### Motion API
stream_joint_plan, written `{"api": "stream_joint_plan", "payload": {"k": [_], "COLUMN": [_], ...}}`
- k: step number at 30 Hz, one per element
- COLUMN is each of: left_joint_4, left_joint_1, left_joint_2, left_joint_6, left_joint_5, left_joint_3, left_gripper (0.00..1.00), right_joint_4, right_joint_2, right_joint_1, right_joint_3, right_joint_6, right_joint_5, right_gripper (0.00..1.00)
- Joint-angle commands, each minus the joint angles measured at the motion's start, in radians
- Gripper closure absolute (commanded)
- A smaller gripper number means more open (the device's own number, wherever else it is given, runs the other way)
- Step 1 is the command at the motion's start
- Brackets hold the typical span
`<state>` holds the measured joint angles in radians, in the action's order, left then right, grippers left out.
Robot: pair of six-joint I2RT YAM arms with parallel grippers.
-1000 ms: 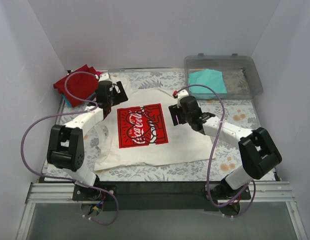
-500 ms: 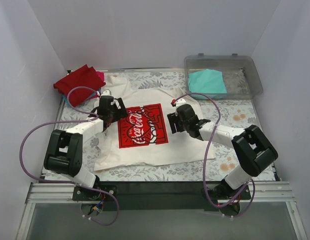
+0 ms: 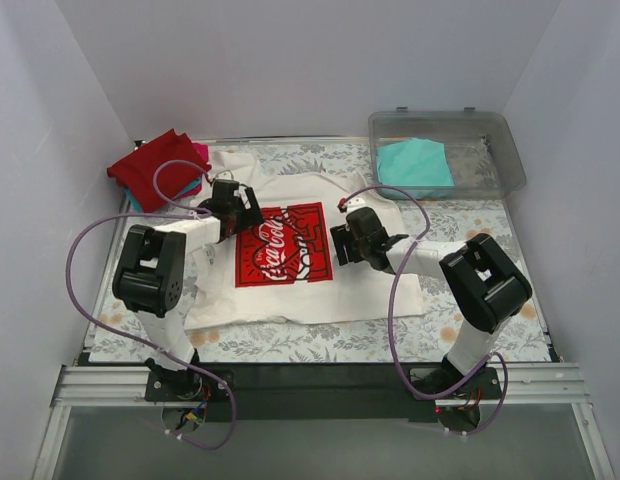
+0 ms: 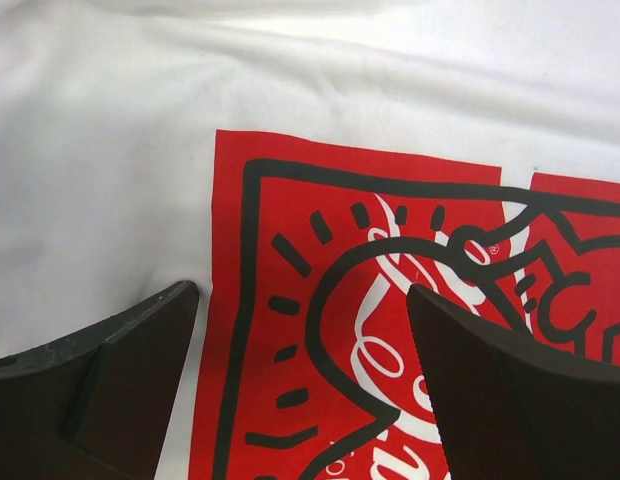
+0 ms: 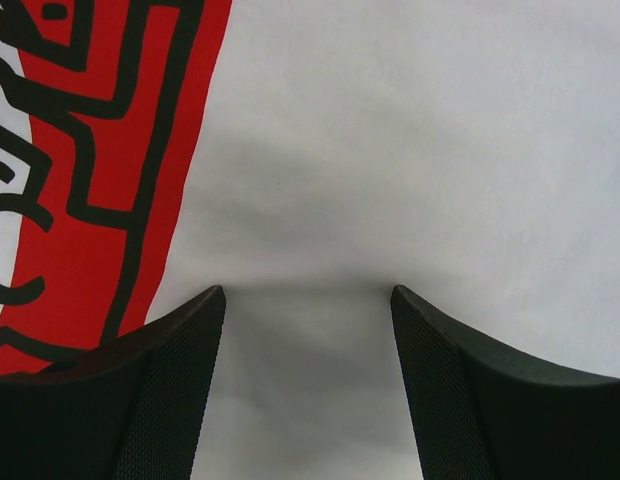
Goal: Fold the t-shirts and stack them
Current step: Flatten the tshirt out
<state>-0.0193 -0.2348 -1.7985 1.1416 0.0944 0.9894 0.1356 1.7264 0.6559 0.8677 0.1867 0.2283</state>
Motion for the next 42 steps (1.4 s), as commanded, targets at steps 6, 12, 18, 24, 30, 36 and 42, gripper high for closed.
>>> {"api": "stream_joint_plan", "payload": {"k": [6, 12, 18, 24, 30, 36, 42], "left_joint_4": [-0.07, -0.083, -0.042, 0.061, 0.078, -0.064, -0.109], "left_joint_1": [0.025, 0.026, 0.009, -0.023, -0.024, 0.038, 0.051], "left_joint_2": [-0.192, -0.301, -0.248, 0.079, 0.471, 0.671, 0.884], "left_joint_6": [-0.036, -0.08, -0.131, -0.085, 0.016, 0.11, 0.205], "left_joint_5": [-0.047, -0.073, -0.093, -0.029, 0.184, 0.261, 0.344], "left_joint_3": [0.186, 0.347, 0.382, 0.177, -0.109, -0.299, -0.434], "left_gripper": [0.21, 0.21, 0.21, 0.21, 0.18, 0.15, 0.14], "right_joint_4": [0.003, -0.031, -0.042, -0.018, 0.048, 0.09, 0.099], "right_joint_2": [0.101, 0.17, 0.164, 0.013, -0.057, 0.025, 0.14], "right_joint_1": [-0.062, -0.102, -0.108, -0.012, 0.178, 0.307, 0.392], "right_joint_3": [0.092, 0.195, 0.267, 0.226, 0.188, 0.267, 0.362], "right_joint_6": [0.011, -0.001, -0.058, -0.113, -0.148, -0.179, -0.213], "right_joint_5": [-0.052, -0.075, -0.115, -0.097, -0.104, -0.176, -0.196], "right_gripper": [0.38, 0.38, 0.39, 0.39, 0.39, 0.4, 0.41]}}
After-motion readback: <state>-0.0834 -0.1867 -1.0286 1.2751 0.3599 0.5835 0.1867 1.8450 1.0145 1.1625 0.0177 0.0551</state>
